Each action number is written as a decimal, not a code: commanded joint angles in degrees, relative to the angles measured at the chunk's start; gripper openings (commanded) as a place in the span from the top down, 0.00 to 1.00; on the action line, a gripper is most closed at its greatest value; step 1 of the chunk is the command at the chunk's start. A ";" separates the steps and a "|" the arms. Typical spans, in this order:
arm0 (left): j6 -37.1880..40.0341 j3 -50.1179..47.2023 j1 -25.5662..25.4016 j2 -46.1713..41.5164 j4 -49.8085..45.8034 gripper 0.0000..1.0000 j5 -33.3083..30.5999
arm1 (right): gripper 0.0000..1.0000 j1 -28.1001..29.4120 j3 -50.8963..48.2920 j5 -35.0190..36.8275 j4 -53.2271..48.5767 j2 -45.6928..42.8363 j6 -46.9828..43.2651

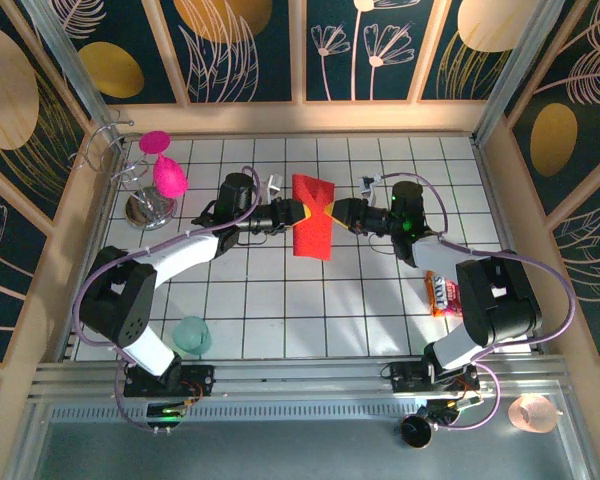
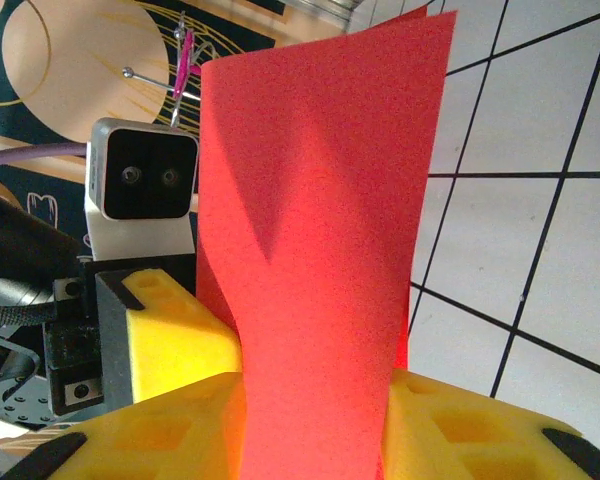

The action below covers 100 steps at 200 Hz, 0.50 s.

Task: Fold a paper plane with a square sheet of paper (pick it up from the middle)
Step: First fold in half a square sheet of paper at the center of the table.

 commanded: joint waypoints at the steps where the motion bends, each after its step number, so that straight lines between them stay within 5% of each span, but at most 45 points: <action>1: 1.52 1.31 0.38 1.16 -1.41 0.72 -1.01 | 0.64 0.16 -1.88 0.42 2.98 -1.02 1.08; 100: 1.47 1.18 0.47 2.43 -2.70 0.73 -2.50 | 0.77 1.05 -6.05 0.21 9.08 -1.15 4.50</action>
